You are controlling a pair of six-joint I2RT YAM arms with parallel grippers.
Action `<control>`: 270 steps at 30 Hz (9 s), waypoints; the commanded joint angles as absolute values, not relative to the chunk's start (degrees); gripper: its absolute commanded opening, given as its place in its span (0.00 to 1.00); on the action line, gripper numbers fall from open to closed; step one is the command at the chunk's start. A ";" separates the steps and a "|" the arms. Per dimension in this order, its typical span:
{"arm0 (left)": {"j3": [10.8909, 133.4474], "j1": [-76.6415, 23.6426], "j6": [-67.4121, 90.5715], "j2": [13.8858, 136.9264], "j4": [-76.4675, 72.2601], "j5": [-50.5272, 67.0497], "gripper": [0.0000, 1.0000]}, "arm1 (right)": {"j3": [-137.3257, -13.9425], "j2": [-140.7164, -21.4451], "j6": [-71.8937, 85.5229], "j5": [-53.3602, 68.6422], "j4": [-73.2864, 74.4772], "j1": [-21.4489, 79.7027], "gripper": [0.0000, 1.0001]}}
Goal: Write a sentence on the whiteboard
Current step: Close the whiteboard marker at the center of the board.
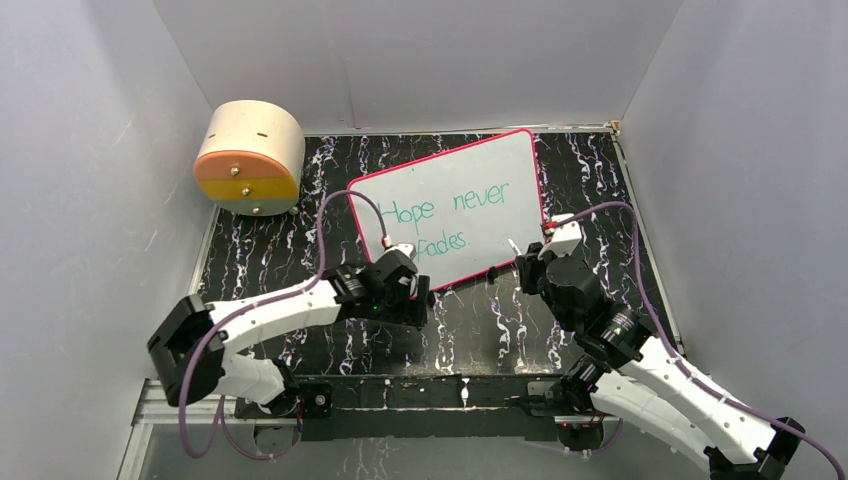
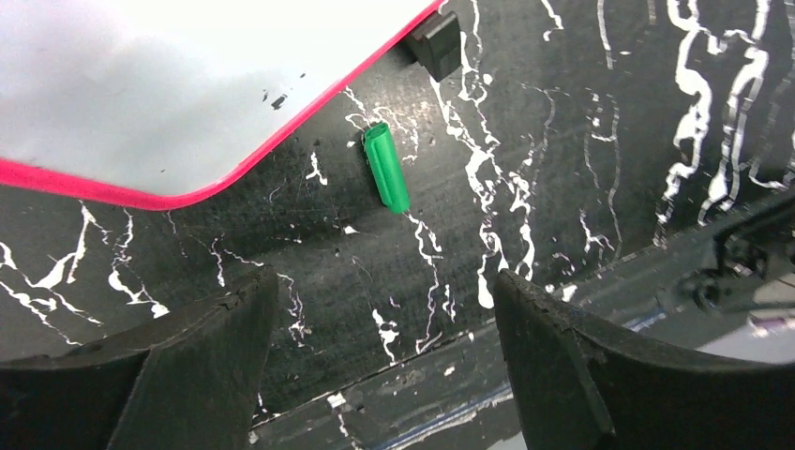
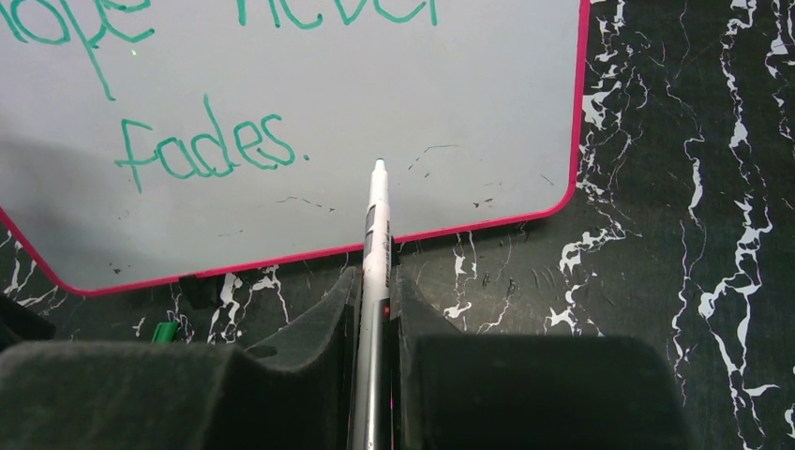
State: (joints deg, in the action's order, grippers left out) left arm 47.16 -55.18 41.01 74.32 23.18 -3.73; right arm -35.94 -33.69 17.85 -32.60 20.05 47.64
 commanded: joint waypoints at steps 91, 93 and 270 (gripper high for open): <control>58.85 -54.95 47.55 65.67 17.31 -31.78 0.00 | -31.13 -38.21 7.99 -15.89 -5.30 47.52 0.00; 58.81 -51.88 47.52 65.57 14.20 -28.80 0.00 | -30.09 -38.75 7.31 -14.05 -9.17 47.46 0.00; 49.44 -49.77 65.22 68.82 -15.30 2.76 0.00 | -22.59 -61.81 14.07 -11.16 -66.58 47.56 0.00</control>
